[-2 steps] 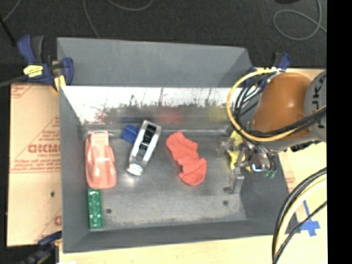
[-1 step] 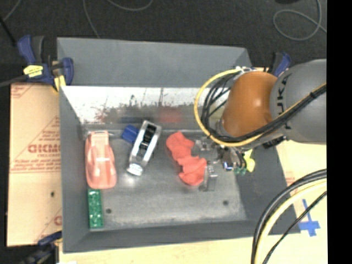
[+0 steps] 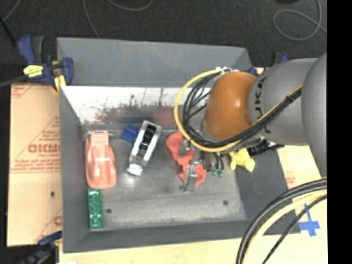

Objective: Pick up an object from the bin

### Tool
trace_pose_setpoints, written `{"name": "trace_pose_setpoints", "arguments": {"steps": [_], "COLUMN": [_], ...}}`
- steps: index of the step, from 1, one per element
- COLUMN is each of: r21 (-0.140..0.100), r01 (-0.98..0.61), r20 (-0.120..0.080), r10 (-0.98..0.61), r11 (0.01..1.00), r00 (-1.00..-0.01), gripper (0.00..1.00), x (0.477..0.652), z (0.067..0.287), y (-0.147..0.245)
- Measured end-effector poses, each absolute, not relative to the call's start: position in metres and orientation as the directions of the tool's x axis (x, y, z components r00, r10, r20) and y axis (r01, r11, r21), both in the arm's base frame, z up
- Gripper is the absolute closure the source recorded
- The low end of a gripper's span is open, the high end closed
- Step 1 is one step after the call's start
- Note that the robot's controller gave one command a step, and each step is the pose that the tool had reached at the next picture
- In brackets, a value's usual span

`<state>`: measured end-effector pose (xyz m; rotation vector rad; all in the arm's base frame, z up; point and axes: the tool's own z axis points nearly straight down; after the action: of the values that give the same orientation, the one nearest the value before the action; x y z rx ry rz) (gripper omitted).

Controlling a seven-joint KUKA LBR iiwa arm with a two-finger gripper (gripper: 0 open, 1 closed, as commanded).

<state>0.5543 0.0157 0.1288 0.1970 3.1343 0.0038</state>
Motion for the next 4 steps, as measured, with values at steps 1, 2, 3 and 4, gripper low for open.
{"name": "trace_pose_setpoints", "arguments": {"steps": [1, 2, 3, 4], "r21": [0.0, 0.002, 0.002, 0.002], "r01": [0.214, 0.165, 0.344, 0.344], "r20": [-0.006, -0.005, -0.011, -0.011], "r10": [0.214, 0.165, 0.344, 0.344], "r11": [0.977, 0.986, 0.939, 0.939], "r00": [-0.977, -0.986, -0.939, -0.939], "gripper": [0.0, 0.0, 1.0, 1.0], "x": [0.569, 0.572, 0.62, 0.62], "z": [0.124, 0.089, 0.071, 0.071], "y": [0.029, 0.006, 0.001, 0.001]}}
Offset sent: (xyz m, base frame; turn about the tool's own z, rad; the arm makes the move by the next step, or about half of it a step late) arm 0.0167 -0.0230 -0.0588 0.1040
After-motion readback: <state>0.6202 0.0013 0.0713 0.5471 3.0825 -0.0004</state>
